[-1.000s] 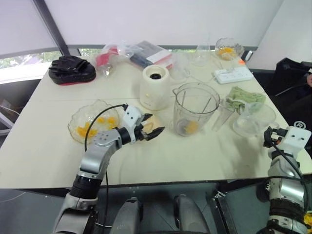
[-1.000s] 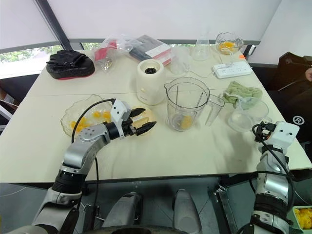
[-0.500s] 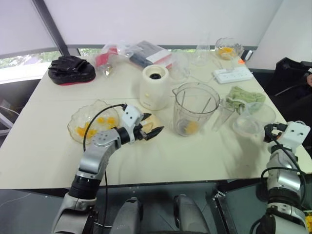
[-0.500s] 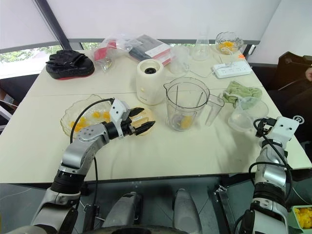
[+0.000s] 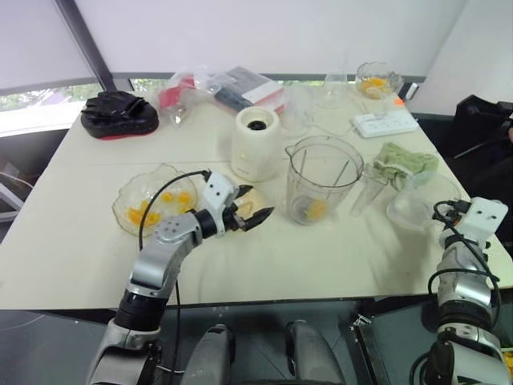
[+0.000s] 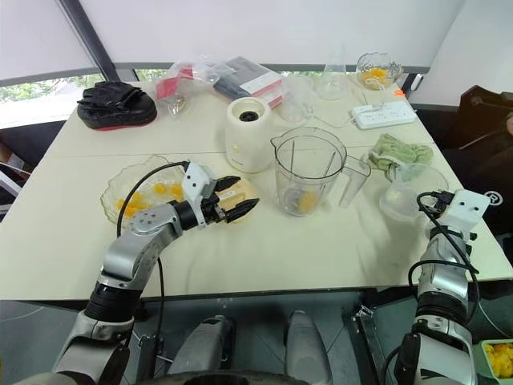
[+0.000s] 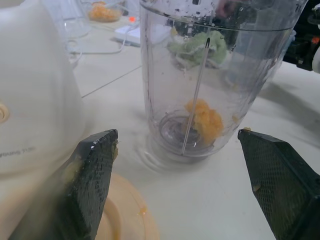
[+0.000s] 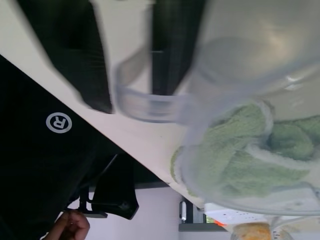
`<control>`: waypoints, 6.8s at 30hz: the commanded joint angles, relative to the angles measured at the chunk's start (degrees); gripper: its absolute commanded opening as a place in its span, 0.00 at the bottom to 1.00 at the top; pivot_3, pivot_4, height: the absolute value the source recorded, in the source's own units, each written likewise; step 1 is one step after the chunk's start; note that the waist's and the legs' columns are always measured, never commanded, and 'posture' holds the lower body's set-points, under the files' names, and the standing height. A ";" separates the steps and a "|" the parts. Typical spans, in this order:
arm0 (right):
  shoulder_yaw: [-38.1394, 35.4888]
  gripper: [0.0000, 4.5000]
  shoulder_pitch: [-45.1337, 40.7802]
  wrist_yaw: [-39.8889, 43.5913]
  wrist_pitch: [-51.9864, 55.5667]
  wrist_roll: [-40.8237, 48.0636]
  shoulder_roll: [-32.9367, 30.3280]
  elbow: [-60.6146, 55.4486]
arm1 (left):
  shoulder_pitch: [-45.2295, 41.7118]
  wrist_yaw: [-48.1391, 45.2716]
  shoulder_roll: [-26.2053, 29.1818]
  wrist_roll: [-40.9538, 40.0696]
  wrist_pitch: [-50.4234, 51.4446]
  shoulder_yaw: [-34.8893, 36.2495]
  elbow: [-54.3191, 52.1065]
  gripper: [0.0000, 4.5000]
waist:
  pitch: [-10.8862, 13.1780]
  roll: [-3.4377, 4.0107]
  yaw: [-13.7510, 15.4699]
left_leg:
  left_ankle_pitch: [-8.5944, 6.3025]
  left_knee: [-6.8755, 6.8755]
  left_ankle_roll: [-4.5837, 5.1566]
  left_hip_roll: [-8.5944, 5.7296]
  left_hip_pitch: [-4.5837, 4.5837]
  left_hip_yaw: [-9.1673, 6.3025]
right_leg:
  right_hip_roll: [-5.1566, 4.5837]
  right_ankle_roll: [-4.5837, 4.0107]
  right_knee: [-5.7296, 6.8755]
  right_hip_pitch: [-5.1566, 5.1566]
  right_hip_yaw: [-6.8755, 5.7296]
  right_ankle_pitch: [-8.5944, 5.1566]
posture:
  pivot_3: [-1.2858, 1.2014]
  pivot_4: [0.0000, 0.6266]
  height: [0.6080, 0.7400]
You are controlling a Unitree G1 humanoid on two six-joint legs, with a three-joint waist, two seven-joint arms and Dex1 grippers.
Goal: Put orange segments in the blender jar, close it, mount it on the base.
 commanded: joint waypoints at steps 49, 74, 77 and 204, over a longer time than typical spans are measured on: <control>-2.87 0.01 -13.78 -3.64 39.26 19.49 -12.92 -39.83 | 3.62 -0.16 4.41 -12.90 0.20 7.73 -11.35 0.90 | 0.40 0.63 0.31 | -0.01 -0.02 0.02 0.00 -0.86 -0.02 | -0.01 -0.01 -0.09 -0.80 -0.03 -0.01 | 0.52 0.24 1.00; 17.13 0.01 -13.03 19.25 37.43 1.51 -25.24 -54.62 | 3.61 -0.14 3.56 -9.39 -6.19 3.32 -9.60 0.90 | 0.44 0.57 0.36 | -0.03 0.00 0.06 0.00 -1.05 0.02 | -0.02 0.03 -0.10 -1.03 -0.03 0.01 | 0.52 0.24 1.00; 17.53 0.01 -13.33 20.12 36.84 0.06 -24.93 -54.72 | 3.26 0.12 3.48 -9.40 -5.96 3.43 -9.64 0.90 | 0.44 0.57 0.39 | -0.03 0.01 0.06 0.00 -1.04 0.01 | -0.02 0.02 -0.09 -1.03 -0.03 0.02 | 0.52 0.24 1.00; -4.46 0.77 26.79 11.51 72.54 39.81 -22.32 -86.48 | -29.41 -35.85 18.38 1.00 -14.33 -4.71 38.89 0.90 | 0.43 0.43 -0.41 | -0.02 0.13 0.09 0.00 -0.97 0.03 | 0.02 0.00 0.05 -0.95 0.00 0.03 | 0.52 0.24 1.00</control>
